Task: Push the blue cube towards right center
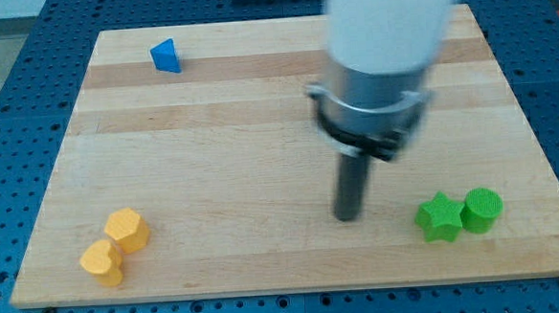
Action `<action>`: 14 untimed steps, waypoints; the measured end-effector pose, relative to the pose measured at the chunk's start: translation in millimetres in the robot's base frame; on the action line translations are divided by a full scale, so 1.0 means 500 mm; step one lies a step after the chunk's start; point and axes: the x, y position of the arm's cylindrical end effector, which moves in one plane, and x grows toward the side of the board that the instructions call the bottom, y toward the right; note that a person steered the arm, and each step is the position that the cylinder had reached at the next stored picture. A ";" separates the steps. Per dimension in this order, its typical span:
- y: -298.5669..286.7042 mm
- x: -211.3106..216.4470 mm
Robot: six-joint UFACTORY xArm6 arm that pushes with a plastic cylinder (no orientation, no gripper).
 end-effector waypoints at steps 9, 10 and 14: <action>0.086 -0.252; 0.145 -0.253; 0.138 -0.209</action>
